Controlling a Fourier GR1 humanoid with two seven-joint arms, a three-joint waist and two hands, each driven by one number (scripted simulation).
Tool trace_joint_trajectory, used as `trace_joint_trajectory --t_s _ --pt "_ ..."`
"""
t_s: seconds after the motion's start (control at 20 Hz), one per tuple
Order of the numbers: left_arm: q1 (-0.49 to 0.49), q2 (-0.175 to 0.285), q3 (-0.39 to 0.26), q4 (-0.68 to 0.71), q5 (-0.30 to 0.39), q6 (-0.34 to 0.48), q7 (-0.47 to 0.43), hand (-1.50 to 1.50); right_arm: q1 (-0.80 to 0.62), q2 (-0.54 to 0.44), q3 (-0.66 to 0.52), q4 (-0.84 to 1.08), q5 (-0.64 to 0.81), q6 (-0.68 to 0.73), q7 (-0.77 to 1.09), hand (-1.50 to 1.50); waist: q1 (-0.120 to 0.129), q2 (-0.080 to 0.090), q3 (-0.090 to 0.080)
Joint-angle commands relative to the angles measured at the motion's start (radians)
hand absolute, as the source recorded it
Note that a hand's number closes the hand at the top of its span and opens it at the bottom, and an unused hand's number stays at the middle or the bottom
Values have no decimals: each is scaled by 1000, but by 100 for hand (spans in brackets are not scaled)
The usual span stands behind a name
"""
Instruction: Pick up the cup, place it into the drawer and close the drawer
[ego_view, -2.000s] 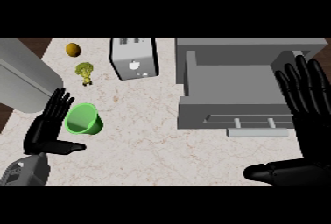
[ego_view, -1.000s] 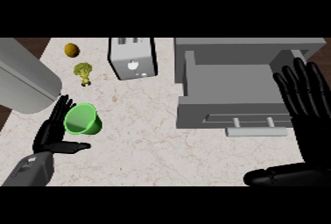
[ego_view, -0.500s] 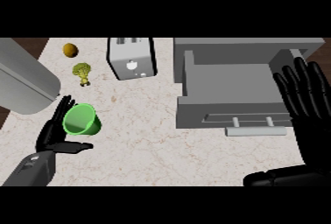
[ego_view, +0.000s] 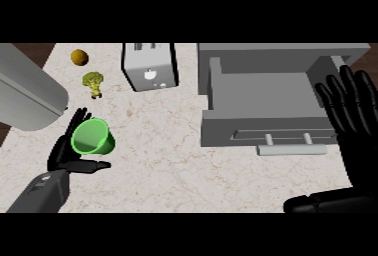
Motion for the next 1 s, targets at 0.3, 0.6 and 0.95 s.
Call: trace_joint_trajectory --t_s 0.3,0.6,0.95 --pt "-3 0 8 6 32 -235 -60 -150 -10 8 6 -13 5 -11 8 -150 -11 4 -2" --pt "-12 3 9 -49 53 -296 -72 150 -47 14 13 35 37 -26 0 -150 1 3 -1" --pt "19 -55 35 -88 70 -101 -179 150 -19 -14 -8 -27 2 -13 52 -150 -3 0 -1"
